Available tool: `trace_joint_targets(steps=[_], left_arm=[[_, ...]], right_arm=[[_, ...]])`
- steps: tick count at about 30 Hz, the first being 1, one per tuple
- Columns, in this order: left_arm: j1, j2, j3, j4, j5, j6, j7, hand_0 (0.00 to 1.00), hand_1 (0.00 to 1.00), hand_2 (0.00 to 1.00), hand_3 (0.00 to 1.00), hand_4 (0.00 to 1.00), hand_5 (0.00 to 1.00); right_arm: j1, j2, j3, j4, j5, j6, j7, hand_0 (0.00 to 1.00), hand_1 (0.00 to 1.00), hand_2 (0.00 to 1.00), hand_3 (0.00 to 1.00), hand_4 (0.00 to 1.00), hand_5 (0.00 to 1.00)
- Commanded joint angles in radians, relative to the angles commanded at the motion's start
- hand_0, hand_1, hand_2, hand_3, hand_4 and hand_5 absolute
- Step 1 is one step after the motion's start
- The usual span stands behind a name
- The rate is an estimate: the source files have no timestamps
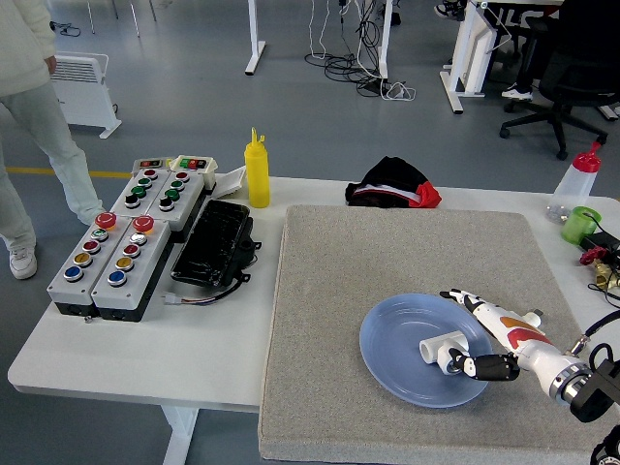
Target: Pick pipe place plate twice
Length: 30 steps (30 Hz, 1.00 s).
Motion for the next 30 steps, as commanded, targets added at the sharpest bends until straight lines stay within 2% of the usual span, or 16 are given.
trace_joint_targets(steps=[5, 9, 15, 21, 28, 30], left_arm=[[0.005, 0.000, -0.006, -0.002, 0.014, 0.000, 0.008, 0.580, 0.622, 0.639, 0.596, 0.391, 0.998], [0.009, 0.000, -0.013, -0.004, 0.029, -0.001, 0.016, 0.580, 0.622, 0.639, 0.596, 0.392, 0.998], [0.014, 0.000, -0.022, -0.007, 0.045, 0.001, 0.025, 0.581, 0.622, 0.639, 0.596, 0.391, 0.998], [0.024, 0.000, -0.029, -0.009, 0.056, 0.007, 0.033, 0.581, 0.621, 0.638, 0.597, 0.390, 0.998], [0.030, 0.000, -0.025, -0.010, 0.058, 0.004, 0.037, 0.581, 0.622, 0.637, 0.597, 0.391, 0.998], [0.030, 0.000, -0.024, -0.011, 0.057, 0.003, 0.038, 0.581, 0.622, 0.637, 0.597, 0.391, 0.998]], right_arm=[[0.014, -0.018, 0.055, -0.007, 0.014, -0.003, 0.000, 0.998, 0.927, 0.998, 0.965, 0.630, 0.225], [0.066, -0.050, 0.063, -0.096, 0.038, 0.024, -0.013, 0.998, 0.926, 0.998, 0.953, 0.641, 0.259], [0.156, -0.096, -0.019, -0.268, 0.116, 0.060, 0.003, 0.998, 0.924, 0.998, 0.948, 0.672, 0.281], [0.220, -0.077, -0.082, -0.401, 0.173, 0.109, 0.037, 0.998, 0.925, 0.998, 0.954, 0.693, 0.261], [0.277, -0.046, -0.140, -0.508, 0.213, 0.100, 0.048, 0.997, 0.925, 0.998, 0.953, 0.694, 0.264], [0.283, -0.043, -0.144, -0.521, 0.214, 0.098, 0.050, 0.997, 0.925, 0.998, 0.953, 0.694, 0.264]])
